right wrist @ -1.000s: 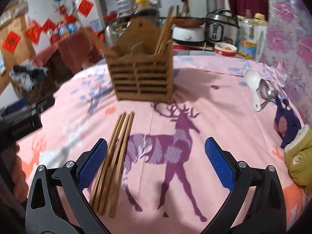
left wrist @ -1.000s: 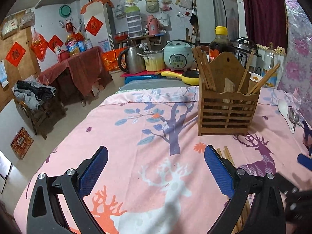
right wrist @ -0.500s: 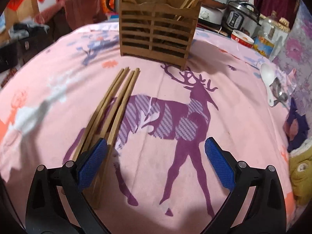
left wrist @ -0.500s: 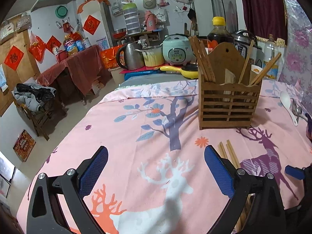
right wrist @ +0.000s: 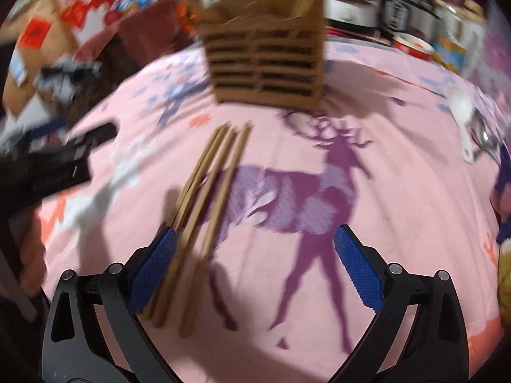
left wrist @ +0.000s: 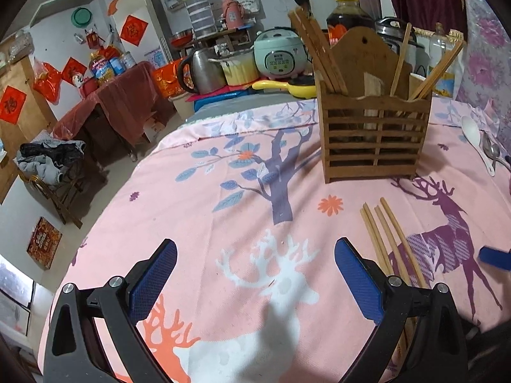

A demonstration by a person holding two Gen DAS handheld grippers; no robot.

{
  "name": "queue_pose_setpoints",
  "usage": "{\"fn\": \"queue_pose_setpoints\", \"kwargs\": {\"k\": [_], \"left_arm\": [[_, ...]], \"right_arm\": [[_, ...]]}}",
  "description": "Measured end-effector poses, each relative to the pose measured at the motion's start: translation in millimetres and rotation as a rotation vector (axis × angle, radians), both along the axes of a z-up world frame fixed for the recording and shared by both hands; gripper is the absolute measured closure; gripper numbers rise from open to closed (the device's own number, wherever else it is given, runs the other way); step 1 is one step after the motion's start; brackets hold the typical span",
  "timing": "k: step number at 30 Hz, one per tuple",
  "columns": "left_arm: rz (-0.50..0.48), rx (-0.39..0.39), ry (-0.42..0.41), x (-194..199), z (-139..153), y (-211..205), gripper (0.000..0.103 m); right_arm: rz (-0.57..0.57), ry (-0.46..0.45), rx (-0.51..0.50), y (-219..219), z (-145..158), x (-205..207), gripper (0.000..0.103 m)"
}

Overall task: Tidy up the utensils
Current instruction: 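Move both open tools back toward the remaining chopsticks on the tablecloth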

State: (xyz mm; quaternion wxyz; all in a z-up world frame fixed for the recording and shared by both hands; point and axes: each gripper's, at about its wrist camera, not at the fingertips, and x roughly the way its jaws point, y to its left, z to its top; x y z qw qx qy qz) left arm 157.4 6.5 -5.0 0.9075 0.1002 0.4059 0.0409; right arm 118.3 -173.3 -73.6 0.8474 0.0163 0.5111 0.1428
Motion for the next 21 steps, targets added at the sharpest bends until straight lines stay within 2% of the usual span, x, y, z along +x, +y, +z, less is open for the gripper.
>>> {"fn": "queue_pose_setpoints", "kwargs": {"k": [2,3,5,8,14,18,21], "left_arm": [[-0.004,-0.014,0.019,2,-2,1,0.006],[-0.011,-0.02,0.029,3,-3,1,0.006],[-0.036,-0.029,0.048,3,-6,-2,0.006],[-0.113,-0.026,0.074,-1,-12,-16,0.006],[-0.233,0.009,0.144,-4,-35,-43,0.006],[-0.262,-0.001,0.199,-3,-47,-46,0.006],[-0.25,-0.005,0.231,1,-54,-44,0.005]], "right_arm": [[0.02,0.012,-0.085,10,-8,0,0.022],[0.0,0.016,-0.115,7,-13,3,0.022],[-0.046,0.016,-0.111,-5,-13,8,0.026],[-0.127,0.008,-0.021,-30,-4,13,0.028],[-0.265,-0.037,0.067,-62,12,14,0.027],[-0.336,-0.017,0.158,-84,12,16,0.027],[-0.355,-0.005,0.183,-89,11,19,0.027]]}}
